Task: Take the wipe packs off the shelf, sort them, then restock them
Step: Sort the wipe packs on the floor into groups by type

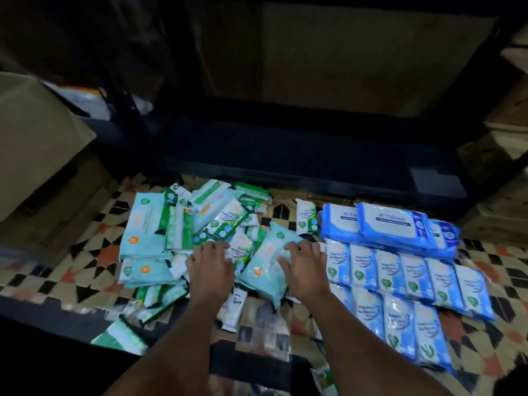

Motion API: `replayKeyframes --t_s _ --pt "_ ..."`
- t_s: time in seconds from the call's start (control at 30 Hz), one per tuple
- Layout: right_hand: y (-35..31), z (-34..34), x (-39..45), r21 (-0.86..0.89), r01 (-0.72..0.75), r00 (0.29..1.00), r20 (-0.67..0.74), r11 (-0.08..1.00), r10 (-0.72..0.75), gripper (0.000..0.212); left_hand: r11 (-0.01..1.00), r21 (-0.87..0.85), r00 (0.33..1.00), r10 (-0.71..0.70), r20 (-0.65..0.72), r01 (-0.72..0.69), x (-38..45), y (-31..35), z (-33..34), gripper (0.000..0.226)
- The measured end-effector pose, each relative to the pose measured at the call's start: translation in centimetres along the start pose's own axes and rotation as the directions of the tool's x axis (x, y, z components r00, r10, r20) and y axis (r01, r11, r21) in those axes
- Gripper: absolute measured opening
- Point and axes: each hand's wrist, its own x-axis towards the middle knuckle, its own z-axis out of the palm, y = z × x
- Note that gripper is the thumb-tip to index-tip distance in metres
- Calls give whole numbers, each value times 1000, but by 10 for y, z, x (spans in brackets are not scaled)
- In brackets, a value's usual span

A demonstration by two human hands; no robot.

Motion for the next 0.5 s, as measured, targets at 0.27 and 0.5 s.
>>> replayKeyframes --t_s 0.27,0.5 --pt "-27 11 72 12 62 965 255 998 -63 52 952 101 957 288 30 -290 59 -13 16 41" --pt "-17 28 86 -36 -33 967 250 999 41 45 912 144 917 360 171 -385 69 1 50 53"
